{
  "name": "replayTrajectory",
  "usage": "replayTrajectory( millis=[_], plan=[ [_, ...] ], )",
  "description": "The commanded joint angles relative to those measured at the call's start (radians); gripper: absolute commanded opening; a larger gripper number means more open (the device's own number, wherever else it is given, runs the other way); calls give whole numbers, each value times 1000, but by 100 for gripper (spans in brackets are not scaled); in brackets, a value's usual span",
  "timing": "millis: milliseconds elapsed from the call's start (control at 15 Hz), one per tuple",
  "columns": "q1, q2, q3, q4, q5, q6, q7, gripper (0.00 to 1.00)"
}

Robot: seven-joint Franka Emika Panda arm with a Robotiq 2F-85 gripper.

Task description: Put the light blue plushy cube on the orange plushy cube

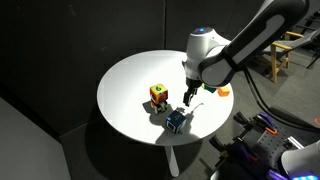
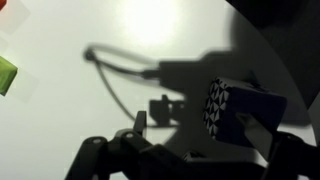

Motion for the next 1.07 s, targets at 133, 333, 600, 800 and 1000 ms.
replayTrajectory(
  millis=[133,333,600,800,1000],
  plan=[
    [-1,9,4,6,-1,5,4,100],
    [5,37,14,21,1,19,-3,100],
    [34,75,22,38,-10,50,20,100],
    [73,100,16,55,-27,58,49,100],
    [113,125,8,75,-37,57,84,100]
  ],
)
